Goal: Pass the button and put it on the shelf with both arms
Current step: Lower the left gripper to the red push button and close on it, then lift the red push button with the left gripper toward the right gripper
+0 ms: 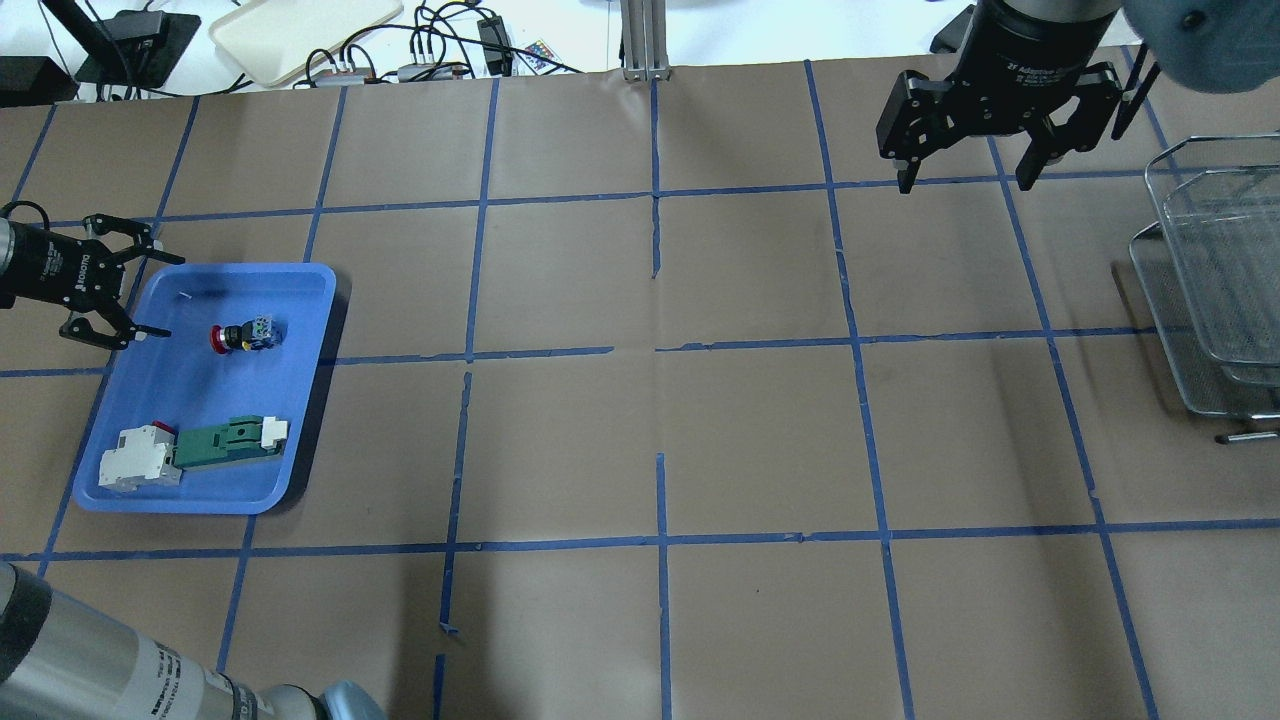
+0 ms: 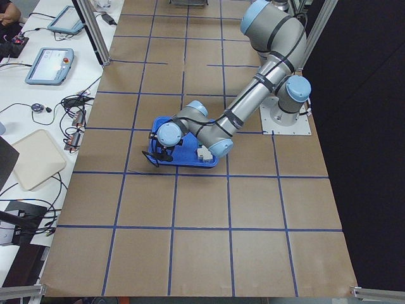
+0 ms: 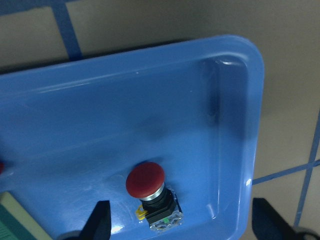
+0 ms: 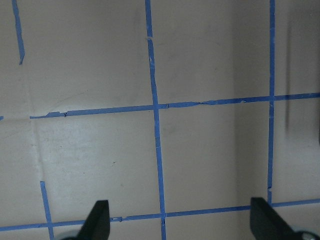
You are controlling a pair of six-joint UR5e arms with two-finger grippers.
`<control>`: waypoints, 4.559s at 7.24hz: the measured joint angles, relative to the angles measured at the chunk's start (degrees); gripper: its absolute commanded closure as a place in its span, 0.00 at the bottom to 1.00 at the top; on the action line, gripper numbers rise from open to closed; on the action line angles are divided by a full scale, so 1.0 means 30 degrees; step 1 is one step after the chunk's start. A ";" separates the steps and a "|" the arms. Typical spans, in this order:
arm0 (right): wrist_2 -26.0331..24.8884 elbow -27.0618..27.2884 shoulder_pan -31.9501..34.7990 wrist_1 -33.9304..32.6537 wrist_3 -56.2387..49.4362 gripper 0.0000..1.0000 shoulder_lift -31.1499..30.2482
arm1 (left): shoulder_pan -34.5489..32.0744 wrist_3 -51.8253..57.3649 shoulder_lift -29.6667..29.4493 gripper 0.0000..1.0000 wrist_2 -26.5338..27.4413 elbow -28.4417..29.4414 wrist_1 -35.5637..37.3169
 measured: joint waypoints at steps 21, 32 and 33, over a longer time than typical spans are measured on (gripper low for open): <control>0.0148 0.0052 0.0034 -0.0138 0.0117 0.00 0.0145 | 0.0547 -0.3711 -0.1697 0.01 -0.1071 -0.0289 -0.1656; 0.0164 0.0053 0.0022 -0.0138 0.0129 0.00 0.0153 | 0.0510 -0.3069 -0.1720 1.00 -0.1185 -0.0290 -0.1932; 0.0171 0.0047 -0.0004 -0.0145 0.0056 0.00 0.0154 | 0.0450 -0.3066 -0.1512 1.00 -0.1217 -0.0267 -0.2081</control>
